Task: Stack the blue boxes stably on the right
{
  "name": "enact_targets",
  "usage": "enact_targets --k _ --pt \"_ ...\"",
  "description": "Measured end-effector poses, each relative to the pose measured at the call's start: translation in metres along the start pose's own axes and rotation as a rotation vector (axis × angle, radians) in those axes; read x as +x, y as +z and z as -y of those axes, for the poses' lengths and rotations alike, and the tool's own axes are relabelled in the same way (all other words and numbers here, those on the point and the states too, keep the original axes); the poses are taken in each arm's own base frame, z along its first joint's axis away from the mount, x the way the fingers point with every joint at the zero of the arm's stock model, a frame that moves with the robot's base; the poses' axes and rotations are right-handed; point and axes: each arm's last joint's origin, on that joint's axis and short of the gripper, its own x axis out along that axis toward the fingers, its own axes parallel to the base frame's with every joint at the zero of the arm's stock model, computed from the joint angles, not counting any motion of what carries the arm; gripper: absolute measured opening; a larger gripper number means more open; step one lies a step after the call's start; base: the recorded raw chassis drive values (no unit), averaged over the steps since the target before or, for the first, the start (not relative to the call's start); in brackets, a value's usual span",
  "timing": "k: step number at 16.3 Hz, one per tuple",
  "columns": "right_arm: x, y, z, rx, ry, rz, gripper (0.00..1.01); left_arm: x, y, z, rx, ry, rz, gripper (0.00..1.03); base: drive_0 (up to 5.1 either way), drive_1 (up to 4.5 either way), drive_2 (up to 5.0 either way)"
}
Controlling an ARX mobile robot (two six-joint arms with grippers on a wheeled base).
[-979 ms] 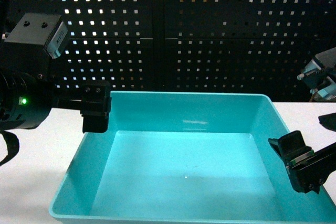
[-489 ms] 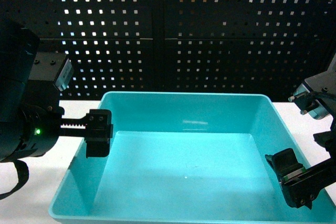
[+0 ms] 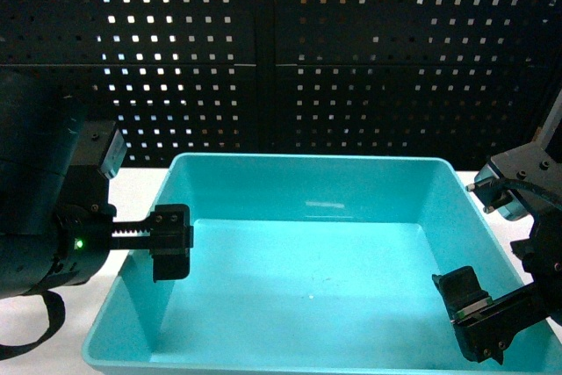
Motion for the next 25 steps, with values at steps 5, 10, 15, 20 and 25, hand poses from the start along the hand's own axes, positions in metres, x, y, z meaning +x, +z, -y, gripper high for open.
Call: enact_targets --k 5,10,15,20,25 --pt "0.004 -0.005 -0.001 0.015 -0.003 -0.021 0.98 0.006 -0.006 -0.001 -0.028 -0.005 -0.024 0.98 0.0 0.0 0.0" --pt "0.004 -0.003 0.001 0.019 -0.025 0.002 0.55 -0.002 -0.006 0.005 -0.028 -0.016 -0.025 0.98 0.0 0.0 0.0" --pt "0.006 -0.003 0.0 0.096 -0.018 0.011 0.13 -0.003 -0.006 0.006 -0.05 0.014 -0.029 0.98 0.0 0.0 0.0" --pt "0.007 0.0 0.001 0.164 -0.007 0.027 0.07 -0.004 -0.011 0.01 -0.115 -0.015 -0.073 0.98 0.0 0.0 0.0" --pt "0.007 -0.001 0.002 0.169 -0.01 0.029 0.07 -0.005 -0.011 0.015 -0.183 -0.028 -0.089 0.92 0.0 0.0 0.0"
